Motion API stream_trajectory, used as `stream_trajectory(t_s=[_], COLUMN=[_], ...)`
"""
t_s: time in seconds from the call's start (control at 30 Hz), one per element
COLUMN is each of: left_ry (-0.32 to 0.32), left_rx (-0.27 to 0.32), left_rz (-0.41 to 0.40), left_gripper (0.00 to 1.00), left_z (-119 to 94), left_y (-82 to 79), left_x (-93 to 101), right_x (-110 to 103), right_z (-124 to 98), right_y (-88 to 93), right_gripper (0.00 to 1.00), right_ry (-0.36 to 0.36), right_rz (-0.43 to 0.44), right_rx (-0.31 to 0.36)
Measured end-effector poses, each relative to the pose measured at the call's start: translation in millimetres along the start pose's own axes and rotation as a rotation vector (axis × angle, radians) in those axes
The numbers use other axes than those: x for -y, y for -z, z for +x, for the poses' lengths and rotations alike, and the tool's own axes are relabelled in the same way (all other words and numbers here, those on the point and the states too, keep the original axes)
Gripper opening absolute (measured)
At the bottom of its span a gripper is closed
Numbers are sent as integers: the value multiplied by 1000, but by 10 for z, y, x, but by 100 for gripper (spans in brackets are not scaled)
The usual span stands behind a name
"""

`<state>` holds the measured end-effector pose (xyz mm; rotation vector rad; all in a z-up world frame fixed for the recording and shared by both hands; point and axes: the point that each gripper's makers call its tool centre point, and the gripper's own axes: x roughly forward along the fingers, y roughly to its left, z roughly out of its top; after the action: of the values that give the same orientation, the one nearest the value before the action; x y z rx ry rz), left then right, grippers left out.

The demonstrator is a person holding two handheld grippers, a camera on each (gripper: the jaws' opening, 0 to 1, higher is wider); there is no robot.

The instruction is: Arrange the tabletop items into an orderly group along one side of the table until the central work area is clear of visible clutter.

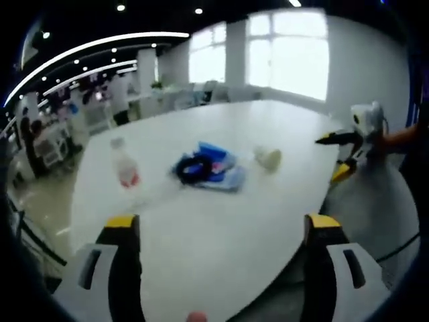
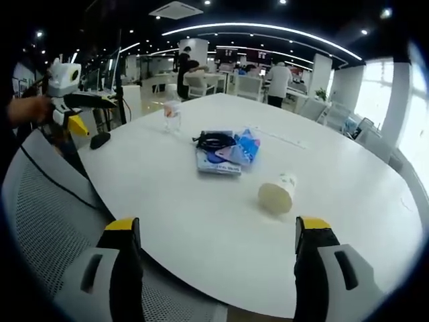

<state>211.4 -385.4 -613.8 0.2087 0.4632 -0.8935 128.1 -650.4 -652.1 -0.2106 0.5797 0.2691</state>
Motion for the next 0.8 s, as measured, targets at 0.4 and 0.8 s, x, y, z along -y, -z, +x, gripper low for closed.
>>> stream_trajectory(t_s=[0.4, 0.8], left_ry=[-107, -86], left_rx=[13, 38], left_rz=[-18, -18], left_gripper=[92, 92], left_z=[-159, -100], left_y=[120, 113], left_x=[14, 155], right_x=[-9, 13], right_z=[2, 4], right_y=[0, 23], right_gripper=[96, 94], right_ry=[-2, 6], right_rz=[1, -11], right_rx=[0, -10])
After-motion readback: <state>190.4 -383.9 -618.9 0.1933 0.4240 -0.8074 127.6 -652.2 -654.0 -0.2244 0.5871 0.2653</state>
